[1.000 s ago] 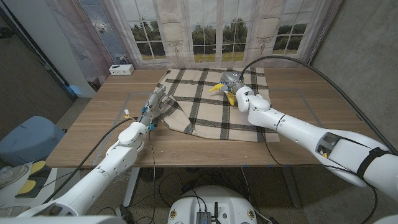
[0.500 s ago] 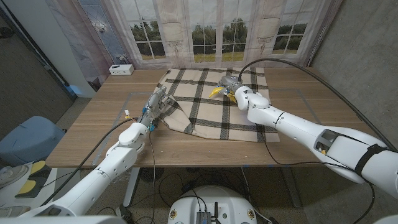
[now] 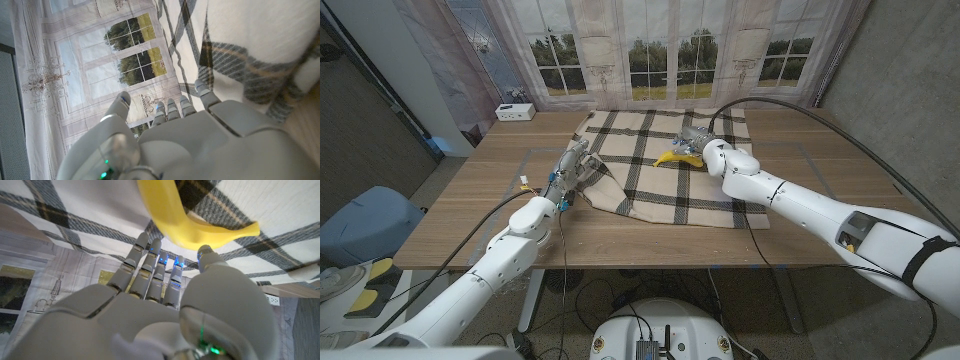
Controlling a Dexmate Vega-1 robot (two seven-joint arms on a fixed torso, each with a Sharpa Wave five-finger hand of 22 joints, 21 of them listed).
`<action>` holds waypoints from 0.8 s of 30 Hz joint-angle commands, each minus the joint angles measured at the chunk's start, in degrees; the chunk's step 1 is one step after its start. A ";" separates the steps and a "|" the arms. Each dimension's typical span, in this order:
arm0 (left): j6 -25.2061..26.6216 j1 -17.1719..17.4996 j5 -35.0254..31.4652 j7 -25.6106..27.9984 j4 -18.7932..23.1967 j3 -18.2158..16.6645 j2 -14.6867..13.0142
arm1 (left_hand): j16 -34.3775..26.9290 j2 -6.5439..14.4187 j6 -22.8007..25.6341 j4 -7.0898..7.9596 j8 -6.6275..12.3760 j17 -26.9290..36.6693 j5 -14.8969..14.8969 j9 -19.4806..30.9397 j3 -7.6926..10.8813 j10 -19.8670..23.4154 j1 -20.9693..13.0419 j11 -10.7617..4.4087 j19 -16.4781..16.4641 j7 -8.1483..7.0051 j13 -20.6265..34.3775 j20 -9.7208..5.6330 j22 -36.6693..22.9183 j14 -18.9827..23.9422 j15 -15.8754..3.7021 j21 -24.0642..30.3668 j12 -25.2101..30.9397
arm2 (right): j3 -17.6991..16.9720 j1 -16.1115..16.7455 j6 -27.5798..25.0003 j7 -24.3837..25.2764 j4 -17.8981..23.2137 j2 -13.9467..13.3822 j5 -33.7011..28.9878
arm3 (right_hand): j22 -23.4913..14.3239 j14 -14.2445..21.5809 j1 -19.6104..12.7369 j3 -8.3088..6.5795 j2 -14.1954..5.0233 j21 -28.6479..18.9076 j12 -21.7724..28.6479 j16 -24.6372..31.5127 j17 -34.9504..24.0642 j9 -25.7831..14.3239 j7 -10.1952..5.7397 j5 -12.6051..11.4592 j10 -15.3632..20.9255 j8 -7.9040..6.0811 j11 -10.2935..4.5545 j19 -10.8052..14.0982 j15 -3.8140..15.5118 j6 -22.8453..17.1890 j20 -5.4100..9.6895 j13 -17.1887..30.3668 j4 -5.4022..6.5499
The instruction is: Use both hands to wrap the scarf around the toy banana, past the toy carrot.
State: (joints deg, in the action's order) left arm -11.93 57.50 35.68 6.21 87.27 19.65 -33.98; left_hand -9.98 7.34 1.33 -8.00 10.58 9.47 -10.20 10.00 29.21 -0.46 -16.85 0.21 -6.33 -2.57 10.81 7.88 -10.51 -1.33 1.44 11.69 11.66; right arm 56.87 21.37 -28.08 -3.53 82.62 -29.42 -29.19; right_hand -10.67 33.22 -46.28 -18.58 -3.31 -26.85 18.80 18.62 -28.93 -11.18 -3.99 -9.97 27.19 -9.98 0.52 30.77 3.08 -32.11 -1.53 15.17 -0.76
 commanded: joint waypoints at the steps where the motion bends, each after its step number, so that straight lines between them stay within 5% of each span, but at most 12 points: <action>1: 8.04 2.52 -5.30 6.03 9.76 -0.15 -6.50 | 0.06 -0.56 0.08 -0.63 0.01 0.27 -0.54 0.17 0.21 -0.15 -1.06 -0.41 1.01 -0.49 0.11 0.49 -0.25 -0.88 0.64 -0.22 0.15 | -3.39 4.69 -3.87 -1.26 8.79 -4.40 2.51 | -0.17 -0.52 0.94 0.44 0.05 0.25 -0.51 -0.16 -0.08 0.05 -0.04 -0.35 -0.44 -0.36 0.32 -0.47 4.35 0.65 -0.30 0.03 0.06; 11: 24.50 4.27 -11.87 12.65 22.63 -0.35 -15.10 | 0.34 -1.36 1.36 -1.89 0.62 0.35 -0.85 0.26 0.76 -1.21 -3.16 -0.96 3.17 -0.28 0.17 0.65 -0.17 -3.42 1.20 -0.75 -0.13 | -7.36 10.66 -10.36 -0.28 18.39 -8.46 4.71 | -0.15 -0.92 1.02 0.38 -0.22 0.41 -0.74 -0.49 0.19 0.07 0.36 -0.54 -0.10 -0.66 0.73 -0.86 3.95 0.60 -0.54 -0.16 -0.15; 19: 33.97 4.75 -14.36 14.46 28.94 -0.28 -18.79 | -0.18 -1.89 3.93 -2.40 1.55 0.39 -0.88 0.36 1.25 -0.77 -5.19 -1.04 3.34 0.16 0.22 1.47 -0.16 -3.22 1.92 -0.51 0.20 | -9.40 14.40 -14.40 0.70 24.33 -11.27 6.59 | -0.14 -1.31 1.54 0.44 -0.40 0.61 -1.01 -0.89 0.50 0.10 0.73 -0.59 0.02 -0.88 1.21 -1.32 3.40 0.43 -0.86 -0.33 -0.06; 24: 40.98 4.67 -15.88 15.35 33.08 0.09 -21.12 | -0.29 -2.12 4.84 -2.54 1.82 0.40 -0.84 0.40 1.49 -0.57 -6.23 -0.77 2.91 0.52 0.24 1.95 -0.15 -3.05 2.30 -0.26 0.32 | -9.97 16.11 -17.75 0.63 27.61 -13.01 7.49 | -0.12 -2.01 0.39 -0.11 -0.25 0.74 -1.31 -1.59 1.11 0.13 0.77 -0.76 0.12 -0.93 1.18 -1.60 3.20 0.61 -0.99 -0.49 -1.20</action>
State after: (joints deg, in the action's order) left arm 15.99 61.62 23.50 18.65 111.33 19.39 -49.70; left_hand -9.99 5.46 5.43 -10.36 12.09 9.75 -10.82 10.29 30.46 -1.27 -22.19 -0.58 -3.46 -1.94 10.80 9.12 -10.51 -4.39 3.29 11.01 11.66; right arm 48.98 33.35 -39.80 -3.45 102.95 -38.91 -23.80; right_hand -10.66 31.77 -45.40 -18.33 -3.64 -26.16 17.85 17.34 -27.93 -10.91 -3.57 -10.40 26.91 -10.61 1.24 29.66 2.88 -31.52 -2.47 14.62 -1.33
